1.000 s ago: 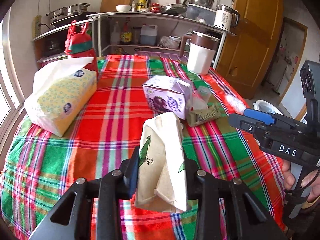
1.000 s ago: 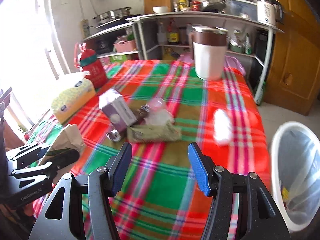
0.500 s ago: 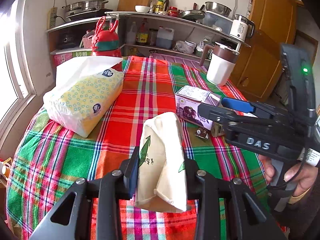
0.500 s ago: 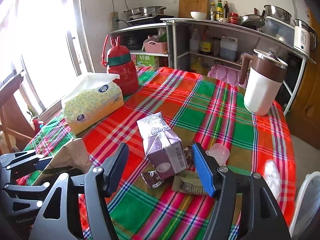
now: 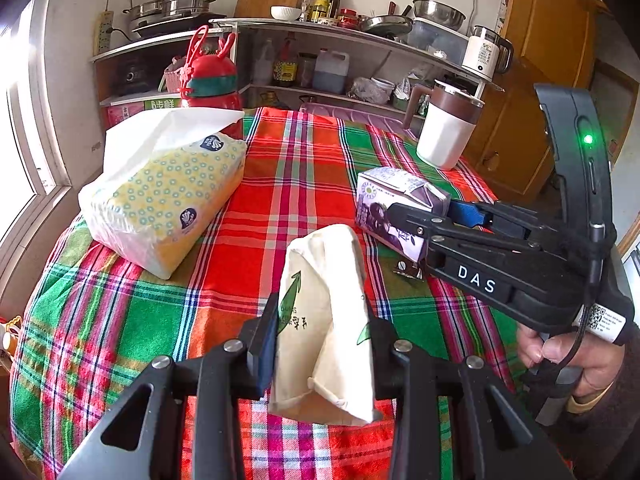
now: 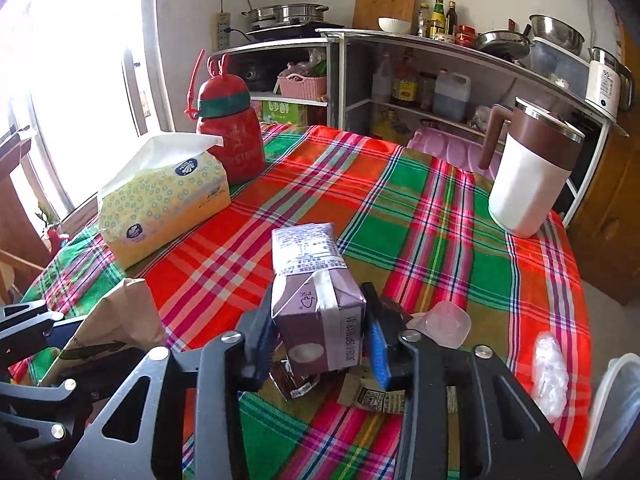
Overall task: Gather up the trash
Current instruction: 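Grasp the beige paper bag with the left tool while the right tool grasps the purple milk carton, then carry the paper bag and milk carton over the white bin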
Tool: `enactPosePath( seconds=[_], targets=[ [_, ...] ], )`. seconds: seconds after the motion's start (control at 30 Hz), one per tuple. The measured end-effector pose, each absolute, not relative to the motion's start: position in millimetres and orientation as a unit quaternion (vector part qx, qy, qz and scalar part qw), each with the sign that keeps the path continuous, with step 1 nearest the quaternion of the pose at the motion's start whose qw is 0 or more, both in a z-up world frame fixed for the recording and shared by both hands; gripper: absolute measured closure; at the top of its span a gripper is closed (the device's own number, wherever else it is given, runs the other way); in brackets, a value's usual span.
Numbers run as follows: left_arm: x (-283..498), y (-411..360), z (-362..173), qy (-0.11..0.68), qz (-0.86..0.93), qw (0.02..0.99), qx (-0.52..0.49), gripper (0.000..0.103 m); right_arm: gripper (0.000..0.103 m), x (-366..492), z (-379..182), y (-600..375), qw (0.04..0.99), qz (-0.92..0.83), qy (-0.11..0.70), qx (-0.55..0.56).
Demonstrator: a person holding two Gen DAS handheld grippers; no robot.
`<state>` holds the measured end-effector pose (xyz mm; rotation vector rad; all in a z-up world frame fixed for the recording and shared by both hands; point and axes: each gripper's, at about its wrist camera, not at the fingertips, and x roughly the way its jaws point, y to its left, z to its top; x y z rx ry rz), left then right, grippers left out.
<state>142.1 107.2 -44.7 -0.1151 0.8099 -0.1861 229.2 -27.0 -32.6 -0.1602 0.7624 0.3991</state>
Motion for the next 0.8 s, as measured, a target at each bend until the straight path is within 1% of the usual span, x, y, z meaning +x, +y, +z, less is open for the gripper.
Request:
enactPosePath(
  seconds=[0.13,0.4,0.8],
  targets=[
    [140.6,102.3,-42.7,0.392,-0.093,0.914,-0.053,0.067,0.066,218.7,-27.4,-29.7,0.911,0.197,0.355,-0.077],
    [134.0,88.3,-34.7,0.384,-0.102,0.916,-0.044,0.067,0.066,181.9,-4.5,-43.2,0.932,0.174,0.302,-0.098],
    [128.1,57.0,-20.1,0.373,-0.124,0.919,-0.031,0.067,0.066,150.9,11.6,-85.2,0.948,0.128,0.279,-0.087]
  ],
)
